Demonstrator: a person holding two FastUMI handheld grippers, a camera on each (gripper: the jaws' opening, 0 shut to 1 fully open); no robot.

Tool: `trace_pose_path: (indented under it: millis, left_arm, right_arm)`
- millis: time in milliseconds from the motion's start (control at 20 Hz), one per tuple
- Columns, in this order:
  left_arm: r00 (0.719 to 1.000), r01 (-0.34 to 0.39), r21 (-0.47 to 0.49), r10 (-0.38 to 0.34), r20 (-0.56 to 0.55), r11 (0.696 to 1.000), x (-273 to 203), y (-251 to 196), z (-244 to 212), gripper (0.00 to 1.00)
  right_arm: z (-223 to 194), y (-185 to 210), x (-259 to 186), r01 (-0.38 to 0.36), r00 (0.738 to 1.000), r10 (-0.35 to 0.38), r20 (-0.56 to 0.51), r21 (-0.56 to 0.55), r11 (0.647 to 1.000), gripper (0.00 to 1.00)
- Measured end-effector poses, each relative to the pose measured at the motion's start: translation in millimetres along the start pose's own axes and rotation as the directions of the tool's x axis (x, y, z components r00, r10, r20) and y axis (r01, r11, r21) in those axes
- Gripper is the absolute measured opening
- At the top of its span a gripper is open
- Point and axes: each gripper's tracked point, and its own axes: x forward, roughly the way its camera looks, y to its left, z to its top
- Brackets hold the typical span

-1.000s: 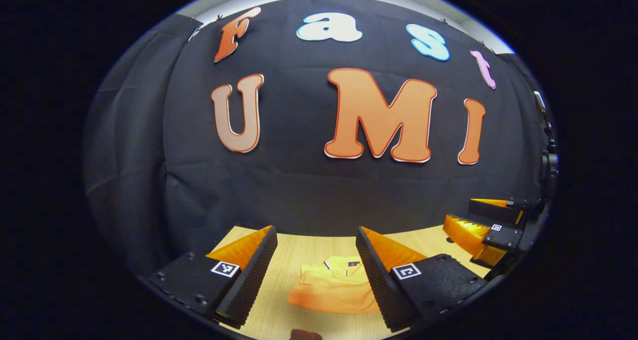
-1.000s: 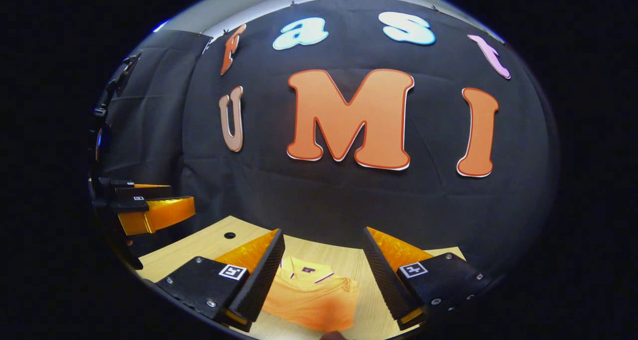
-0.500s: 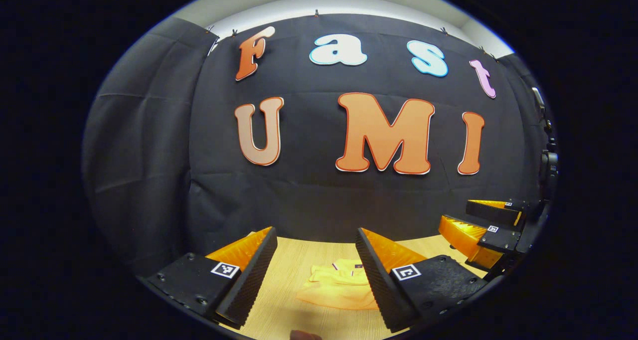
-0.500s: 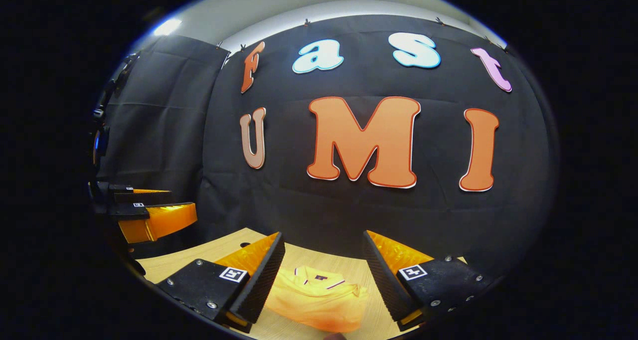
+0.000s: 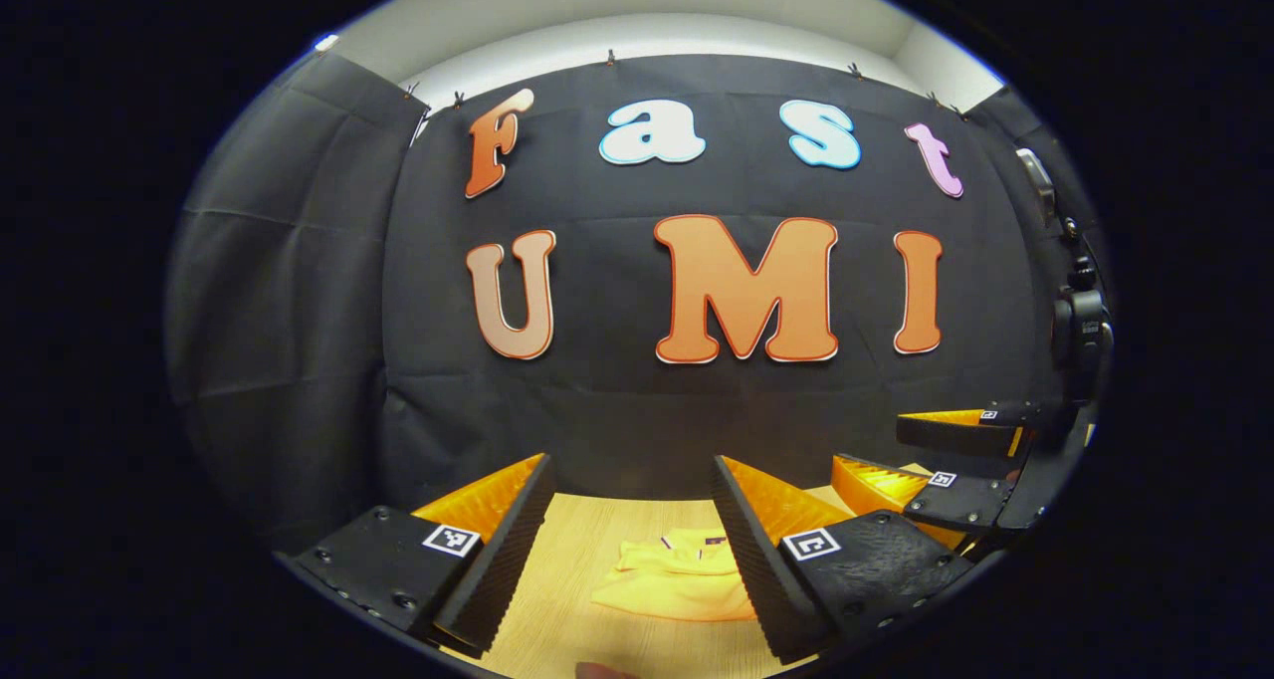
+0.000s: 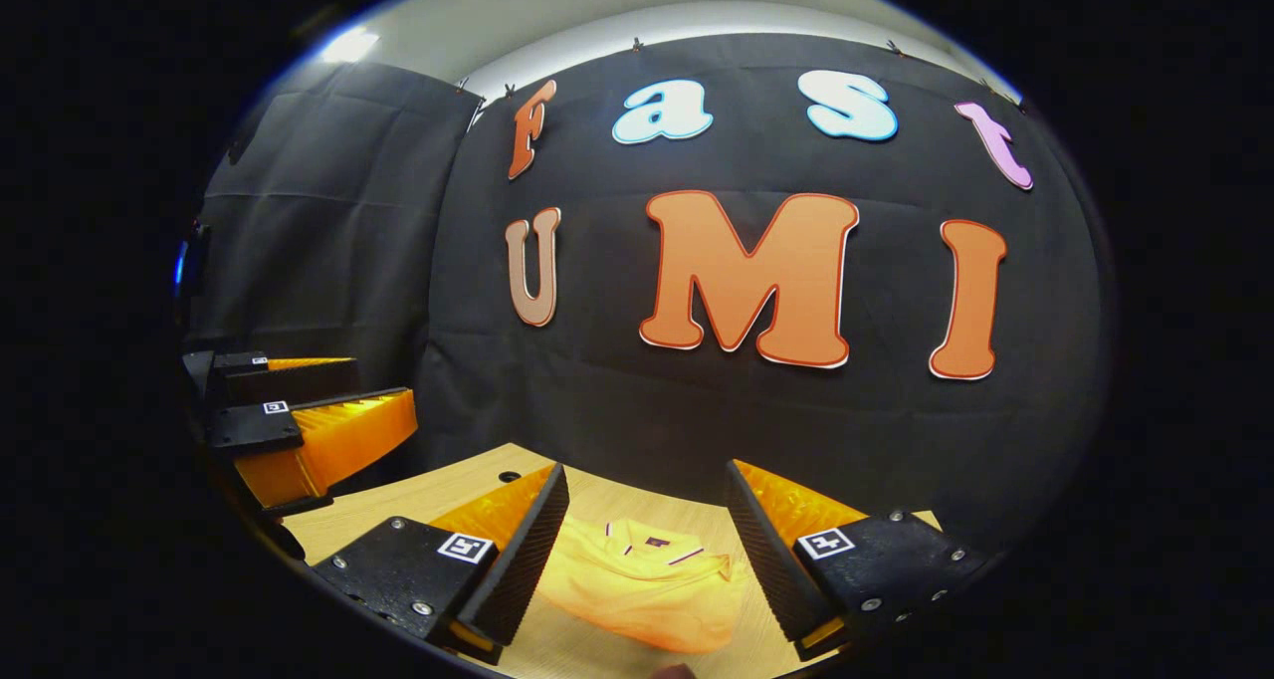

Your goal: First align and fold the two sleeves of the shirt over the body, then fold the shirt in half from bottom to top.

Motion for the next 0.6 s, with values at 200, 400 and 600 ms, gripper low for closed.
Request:
trace_pose_path:
  millis: [200, 400, 600]
  left_arm:
    - [1.0, 0.01, -0.011, -0.01, 0.013, 1.0, -2, -3, -4, 0.94]
    - [0.999, 0.042, -0.004, -0.042, 0.02, 0.999, 1, -11, -8, 0.95]
    - [0.998, 0.061, -0.004, -0.061, 0.031, 0.998, -1, -16, -10, 0.9]
  right_arm:
    - [4, -9, -14, 0.026, 0.999, -0.026, 0.035, 0.001, 1.0, 0.96]
    - [-4, -19, -31, 0.064, 0.997, -0.064, 0.034, 0.012, 0.998, 0.97]
    - [-5, -28, -42, 0.086, 0.995, -0.086, 0.056, 0.009, 0.996, 0.97]
